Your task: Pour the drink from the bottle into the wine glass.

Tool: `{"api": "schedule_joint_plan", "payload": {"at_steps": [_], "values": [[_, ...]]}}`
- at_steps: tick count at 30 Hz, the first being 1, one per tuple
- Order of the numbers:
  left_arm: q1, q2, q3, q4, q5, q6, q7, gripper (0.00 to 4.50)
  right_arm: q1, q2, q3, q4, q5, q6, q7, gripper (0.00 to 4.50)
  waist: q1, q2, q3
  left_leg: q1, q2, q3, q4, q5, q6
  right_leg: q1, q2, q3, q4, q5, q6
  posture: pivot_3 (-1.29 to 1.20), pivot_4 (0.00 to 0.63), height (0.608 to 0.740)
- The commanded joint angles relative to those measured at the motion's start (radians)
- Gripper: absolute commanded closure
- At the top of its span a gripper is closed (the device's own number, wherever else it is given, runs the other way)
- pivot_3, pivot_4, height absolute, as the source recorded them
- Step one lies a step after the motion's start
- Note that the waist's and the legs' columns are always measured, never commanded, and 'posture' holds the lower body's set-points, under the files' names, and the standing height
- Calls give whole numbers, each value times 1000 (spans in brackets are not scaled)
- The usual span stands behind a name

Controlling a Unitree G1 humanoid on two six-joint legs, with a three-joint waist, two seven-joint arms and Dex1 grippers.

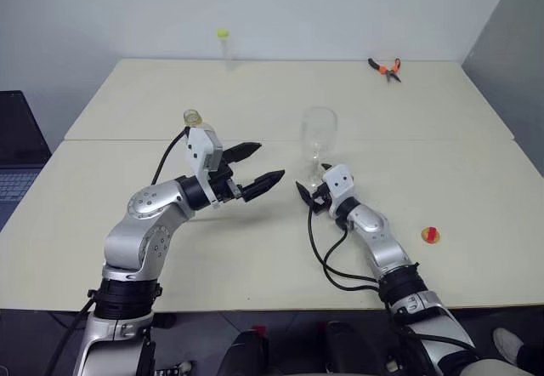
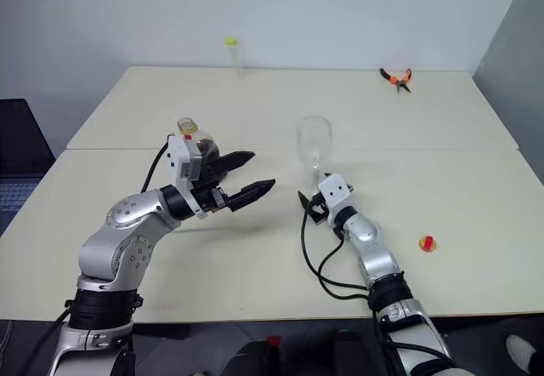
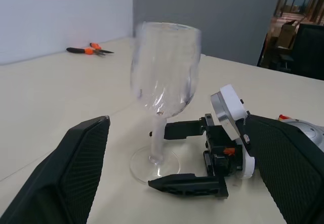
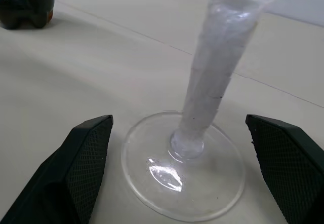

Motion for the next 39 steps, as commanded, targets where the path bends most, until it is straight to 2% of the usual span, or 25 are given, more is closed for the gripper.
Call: {"api": "schedule_joint_plan", "payload": {"at_steps": [1, 5, 14, 21, 24, 26, 30, 36, 39], "values": [[-16, 7, 5, -52, -28, -1, -7, 0, 64, -42, 0, -27, 9, 47, 38, 24, 8, 0, 0, 0, 0, 0, 0, 0, 0, 0, 0, 0, 0, 0, 0, 0, 150, 740], [-18, 13, 1, -61, -24, -8, -17, 0, 97, -66, -1, -90, 32, 102, 66, 24, 14, 0, -1, 0, 0, 0, 0, 0, 0, 1, 0, -1, 0, 0, 0, 0, 150, 740], [-20, 25, -24, -90, 10, -54, -37, 0, 224, -153, -35, -414, 159, 330, 167, 24, 15, 0, -1, 0, 0, -1, 0, 0, 1, 1, 0, -1, -1, 0, 0, 0, 150, 740], [3, 35, -35, -116, 25, -66, -30, 0, 392, -283, -67, -785, 186, 409, 202, 24, 13, 1, 0, -1, 0, 0, 0, -1, 2, 0, 0, -1, -1, 0, 1, 0, 150, 740], [23, 39, -28, -134, 24, -59, -18, 0, 443, -300, -98, -901, 239, 471, 200, 24, 8, 1, 1, -1, 2, -1, 0, -2, 3, 0, 0, 0, -1, 0, 1, 0, 150, 740], [44, 34, -14, -155, 22, -48, 12, 0, 473, -327, -116, -1000, 312, 522, 245, 24, 9, 2, 1, 0, 2, -1, -1, -2, 3, 0, 0, -1, 0, 0, 1, 0, 150, 740], [114, -20, 34, -189, 66, -54, 183, 0, 504, -408, -130, -1180, 424, 606, 312, 24, 11, 2, 1, -1, 2, -1, 0, -2, 4, 1, -1, 0, -1, -1, 1, 0, 150, 740], [256, -101, 78, -200, 231, -158, 423, 0, 484, -497, -164, -1295, 570, 736, 341, 24, 14, 1, 1, -1, 1, -2, 0, -2, 4, 1, -2, -1, -1, 0, 1, 0, 150, 740], [275, -117, 103, -156, 323, -205, 527, 0, 438, -512, -167, -1300, 596, 760, 326, 24, 18, 1, 1, -1, 1, -2, 0, -2, 4, 1, -2, -1, -1, 0, 1, 0, 150, 740]]}}
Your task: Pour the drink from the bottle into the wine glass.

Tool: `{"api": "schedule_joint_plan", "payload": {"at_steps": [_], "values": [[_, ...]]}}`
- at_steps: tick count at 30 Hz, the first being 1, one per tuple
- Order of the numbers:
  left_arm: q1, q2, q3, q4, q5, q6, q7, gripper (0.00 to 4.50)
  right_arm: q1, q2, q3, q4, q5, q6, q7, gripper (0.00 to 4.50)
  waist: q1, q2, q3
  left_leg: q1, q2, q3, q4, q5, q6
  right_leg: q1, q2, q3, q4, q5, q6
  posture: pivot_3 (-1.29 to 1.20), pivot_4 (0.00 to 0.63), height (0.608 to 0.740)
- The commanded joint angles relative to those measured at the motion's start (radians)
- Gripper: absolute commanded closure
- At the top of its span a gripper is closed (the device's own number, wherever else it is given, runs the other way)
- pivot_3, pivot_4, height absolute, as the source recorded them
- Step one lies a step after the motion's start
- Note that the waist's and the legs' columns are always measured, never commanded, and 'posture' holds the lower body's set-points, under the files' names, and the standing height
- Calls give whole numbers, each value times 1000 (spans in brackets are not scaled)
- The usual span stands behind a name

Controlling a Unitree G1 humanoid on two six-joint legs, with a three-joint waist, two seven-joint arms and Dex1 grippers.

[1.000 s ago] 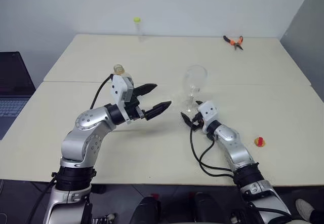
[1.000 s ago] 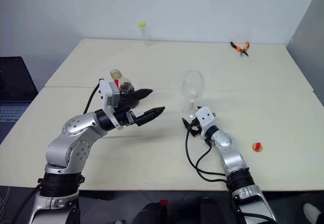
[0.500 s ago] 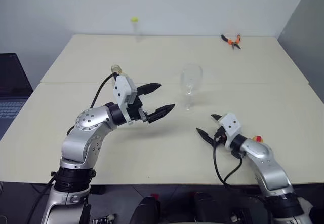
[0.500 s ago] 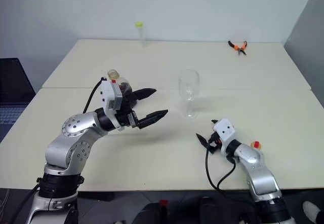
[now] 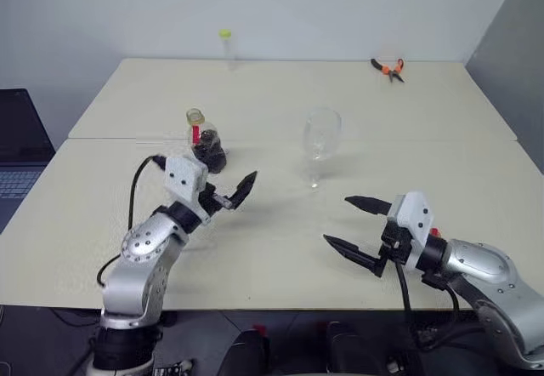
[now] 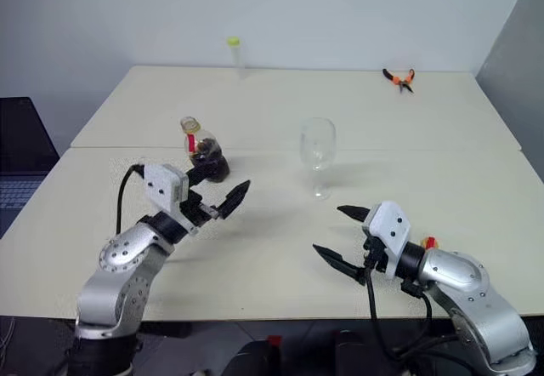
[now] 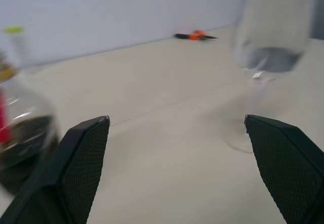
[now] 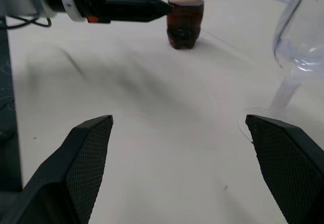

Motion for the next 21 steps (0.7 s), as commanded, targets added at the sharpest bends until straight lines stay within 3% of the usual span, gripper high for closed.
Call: {"api": "schedule_joint_plan", "payload": {"at_steps": [1, 14, 21], "values": [[-6, -8, 51, 28, 100, -72, 124, 0, -64, -14, -22, -43, 46, 22, -10, 24, 2, 0, 0, 0, 0, 0, 0, 0, 0, 0, 0, 0, 0, 0, 0, 0, 150, 740], [-201, 1, 52, 286, 85, -19, 124, 0, -184, -22, 20, -56, 75, 71, -44, 24, 10, -2, 0, -1, -1, 0, 0, 0, 0, 0, 1, -1, 0, 0, 0, 0, 150, 740], [-296, 27, 43, 410, 118, -45, 107, 0, -232, -17, -43, -88, 262, 245, -113, 24, 10, -2, -1, -1, -1, 0, 0, 0, 0, 0, 1, -1, 0, 0, 0, 0, 150, 740]]}}
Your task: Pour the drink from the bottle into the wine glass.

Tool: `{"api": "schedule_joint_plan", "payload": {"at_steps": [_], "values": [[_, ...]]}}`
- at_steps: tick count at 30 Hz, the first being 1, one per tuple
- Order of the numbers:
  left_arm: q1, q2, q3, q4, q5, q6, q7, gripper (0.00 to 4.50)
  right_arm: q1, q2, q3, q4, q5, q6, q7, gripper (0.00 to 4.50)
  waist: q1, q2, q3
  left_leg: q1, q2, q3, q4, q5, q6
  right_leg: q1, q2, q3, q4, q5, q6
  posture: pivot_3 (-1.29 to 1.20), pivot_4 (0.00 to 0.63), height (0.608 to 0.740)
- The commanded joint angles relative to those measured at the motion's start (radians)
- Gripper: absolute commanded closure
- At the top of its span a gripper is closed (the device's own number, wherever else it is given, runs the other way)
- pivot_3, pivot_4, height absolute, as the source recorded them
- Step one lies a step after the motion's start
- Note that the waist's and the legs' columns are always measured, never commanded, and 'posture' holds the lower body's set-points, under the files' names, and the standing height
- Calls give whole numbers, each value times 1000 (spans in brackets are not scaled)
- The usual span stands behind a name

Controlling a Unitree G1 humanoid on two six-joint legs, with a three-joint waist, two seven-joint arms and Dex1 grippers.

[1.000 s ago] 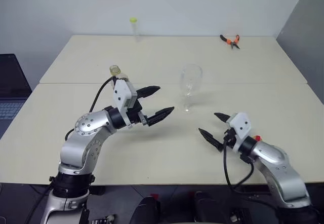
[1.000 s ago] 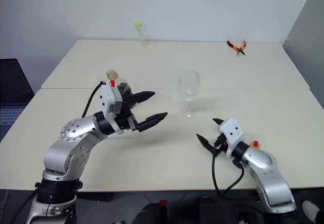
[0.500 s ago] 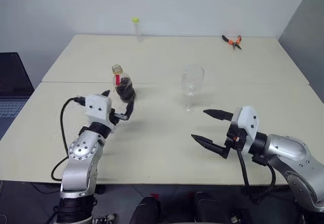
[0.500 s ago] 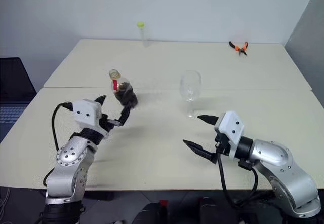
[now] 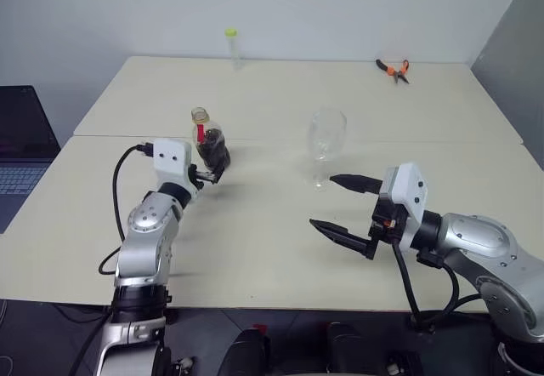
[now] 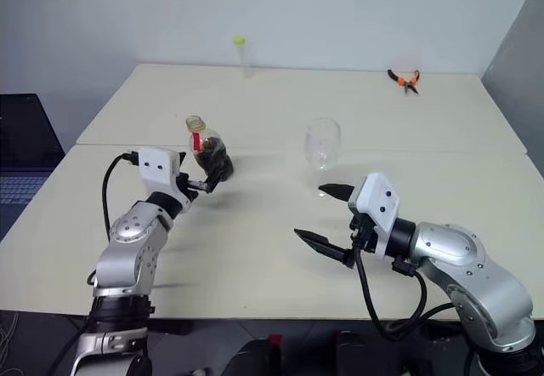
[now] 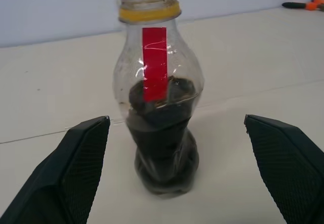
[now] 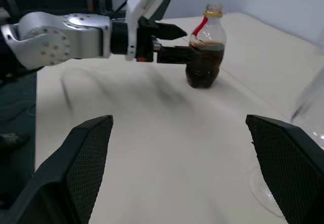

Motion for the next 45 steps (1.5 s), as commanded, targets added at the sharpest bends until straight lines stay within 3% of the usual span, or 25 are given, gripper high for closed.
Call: {"api": "schedule_joint_plan", "payload": {"at_steps": [1, 20, 23, 30, 32, 40, 45], "values": [[-33, 22, 1, 38, 25, -50, -1, 0, -26, -4, -56, -41, 101, 88, -59, 24, -1, 0, 0, 0, 0, 0, 0, 0, 0, 0, 0, 0, 0, 0, 0, 0, 150, 740], [-249, -6, 15, 463, 5, -210, -52, 0, -91, -10, -44, -24, 170, 108, -119, 24, 4, 0, 0, -1, 0, 0, 0, 0, 0, -1, 0, 0, 0, 0, 0, 0, 150, 740], [-282, -13, 17, 517, -4, -244, -72, 552, -90, -8, -39, -23, 165, 102, -124, 0, 4, 0, 0, -1, 0, 0, 0, 0, 0, -1, -1, 0, 0, 0, 0, 0, 150, 740], [-315, -13, 20, 564, -7, -295, -91, 2888, -85, -5, -25, -31, 148, 78, -126, 0, 4, 0, 0, -1, 0, 0, 0, 0, 0, -1, -1, 0, 0, 0, 0, 0, 150, 740], [-313, -14, 17, 536, -12, -287, -103, 3293, -83, 0, -25, -33, 146, 70, -131, 0, 4, -1, 0, -1, 0, 0, 0, 0, 0, -1, -1, 0, 0, 0, 0, 0, 150, 740], [-301, 0, -47, 310, 5, -227, -147, 3603, 45, 30, 14, -29, 3, -88, -144, 0, 6, -2, 1, -3, 0, -1, 0, 2, -3, -2, -1, -1, 0, 0, 0, 0, 150, 740], [-355, 28, -142, 292, 94, -276, -188, 3604, 69, 77, 48, -14, -60, -152, -162, 0, 7, -2, 1, -1, 0, 0, 1, 2, -3, -1, 1, 0, 0, 0, 0, 0, 150, 740]]}}
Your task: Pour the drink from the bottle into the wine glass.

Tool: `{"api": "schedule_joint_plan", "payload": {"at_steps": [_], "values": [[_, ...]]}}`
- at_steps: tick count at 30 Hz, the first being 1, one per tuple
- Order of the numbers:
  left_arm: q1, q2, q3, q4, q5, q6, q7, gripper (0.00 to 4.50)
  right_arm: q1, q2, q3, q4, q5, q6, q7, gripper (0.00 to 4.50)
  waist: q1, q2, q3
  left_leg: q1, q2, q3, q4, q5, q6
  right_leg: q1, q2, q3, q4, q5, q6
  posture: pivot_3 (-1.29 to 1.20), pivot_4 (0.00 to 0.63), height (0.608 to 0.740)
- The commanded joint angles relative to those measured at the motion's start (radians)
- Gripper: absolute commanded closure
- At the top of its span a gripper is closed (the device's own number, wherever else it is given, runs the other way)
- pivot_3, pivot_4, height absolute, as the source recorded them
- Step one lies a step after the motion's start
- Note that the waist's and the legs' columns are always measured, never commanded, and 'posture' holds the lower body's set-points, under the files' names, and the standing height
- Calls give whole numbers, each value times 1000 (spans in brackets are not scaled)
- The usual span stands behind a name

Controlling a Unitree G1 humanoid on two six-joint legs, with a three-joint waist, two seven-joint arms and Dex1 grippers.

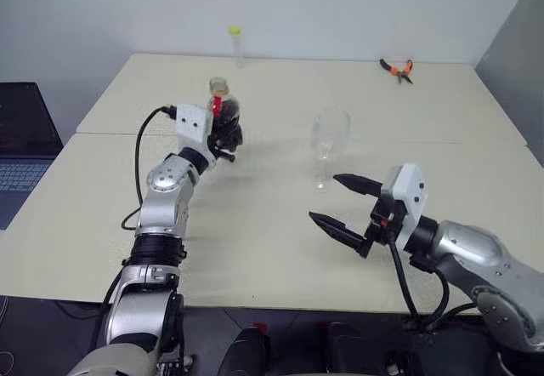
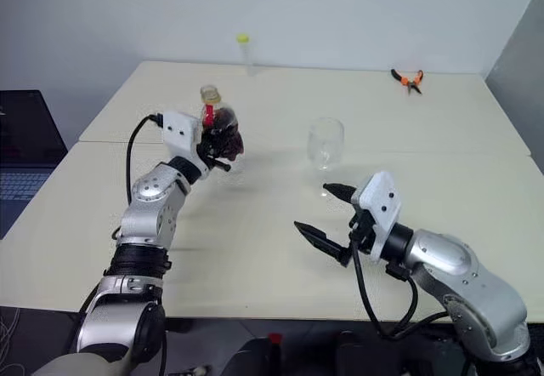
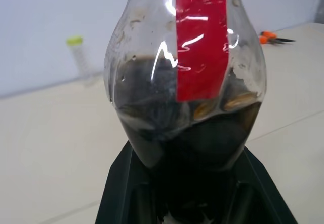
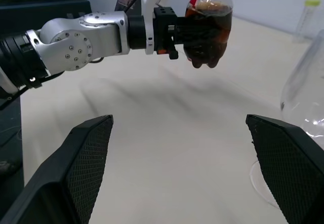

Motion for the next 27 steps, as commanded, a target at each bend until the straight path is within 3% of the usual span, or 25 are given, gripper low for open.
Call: {"api": "schedule_joint_plan", "payload": {"at_steps": [1, 8, 15, 27], "values": [[-79, 31, -73, -30, 83, -79, -35, 3612, -17, 50, 3, -8, -24, -53, -32, 0, -1, 0, 0, 0, 0, 0, 0, 0, 0, 0, 0, 0, 0, 0, 0, 0, 150, 740], [-234, 55, -223, 148, 264, -327, -70, 3709, -83, 119, -9, 61, -80, -60, -99, 0, -1, 0, 0, 0, -1, 1, 0, 0, 0, 0, 0, 1, 0, 0, 0, 0, 150, 740], [-359, 95, -329, 358, 454, -597, 2, 3709, -112, 178, 8, 99, -137, -44, -172, 0, -7, 0, 0, -1, -1, 1, -1, 0, 0, -1, 1, 1, 0, 0, 0, 0, 150, 740], [-490, 123, -405, 526, 659, -770, 211, 3744, -122, 211, 39, 105, -175, -22, -197, 0, -19, 0, 1, -2, -1, 0, 0, -2, 3, -2, 1, 1, 0, 0, 1, 0, 150, 740]]}}
